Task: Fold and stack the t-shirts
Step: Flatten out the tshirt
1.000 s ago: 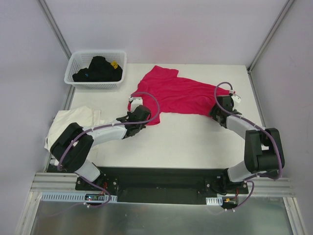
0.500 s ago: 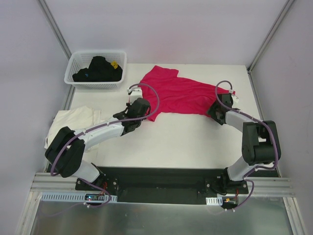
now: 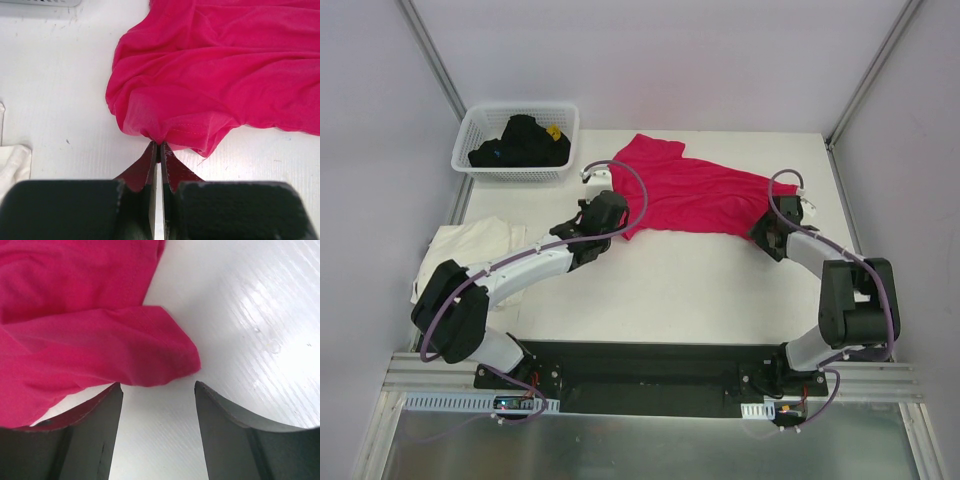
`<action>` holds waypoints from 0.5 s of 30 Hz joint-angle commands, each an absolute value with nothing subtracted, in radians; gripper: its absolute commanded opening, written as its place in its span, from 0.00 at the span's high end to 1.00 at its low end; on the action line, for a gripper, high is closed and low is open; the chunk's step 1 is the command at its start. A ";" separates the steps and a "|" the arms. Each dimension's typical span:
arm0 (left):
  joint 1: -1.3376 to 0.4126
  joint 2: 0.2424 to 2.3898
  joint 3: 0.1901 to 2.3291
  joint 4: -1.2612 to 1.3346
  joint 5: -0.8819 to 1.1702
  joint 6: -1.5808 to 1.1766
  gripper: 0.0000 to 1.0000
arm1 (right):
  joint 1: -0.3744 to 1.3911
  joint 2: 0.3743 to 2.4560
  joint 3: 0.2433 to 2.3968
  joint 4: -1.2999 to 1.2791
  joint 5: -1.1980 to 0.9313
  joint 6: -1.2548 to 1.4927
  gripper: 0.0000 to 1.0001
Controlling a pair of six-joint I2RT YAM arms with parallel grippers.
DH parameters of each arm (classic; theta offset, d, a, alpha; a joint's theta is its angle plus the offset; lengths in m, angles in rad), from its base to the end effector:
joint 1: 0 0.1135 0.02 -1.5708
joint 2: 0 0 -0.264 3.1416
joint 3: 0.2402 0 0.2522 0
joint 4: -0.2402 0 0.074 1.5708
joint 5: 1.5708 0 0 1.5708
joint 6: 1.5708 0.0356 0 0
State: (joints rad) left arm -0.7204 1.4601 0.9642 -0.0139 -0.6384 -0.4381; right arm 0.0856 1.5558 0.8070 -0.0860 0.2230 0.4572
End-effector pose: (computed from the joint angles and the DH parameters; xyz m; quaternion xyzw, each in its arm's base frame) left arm 0.2578 -0.1980 0.2620 -0.0420 0.8332 -0.0365 0.5502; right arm 0.3088 0.0186 0.1741 0.2106 0.9039 -0.0042 0.3723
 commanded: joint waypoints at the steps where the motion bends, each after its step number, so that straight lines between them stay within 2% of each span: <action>1: -0.726 1.417 0.983 -0.020 -0.669 -0.417 1.00 | 0.077 1.490 0.785 -0.114 0.262 0.474 0.38; 15: -0.738 1.394 0.960 -0.020 -0.678 -0.408 1.00 | 0.054 1.471 0.791 -0.117 0.328 0.457 0.44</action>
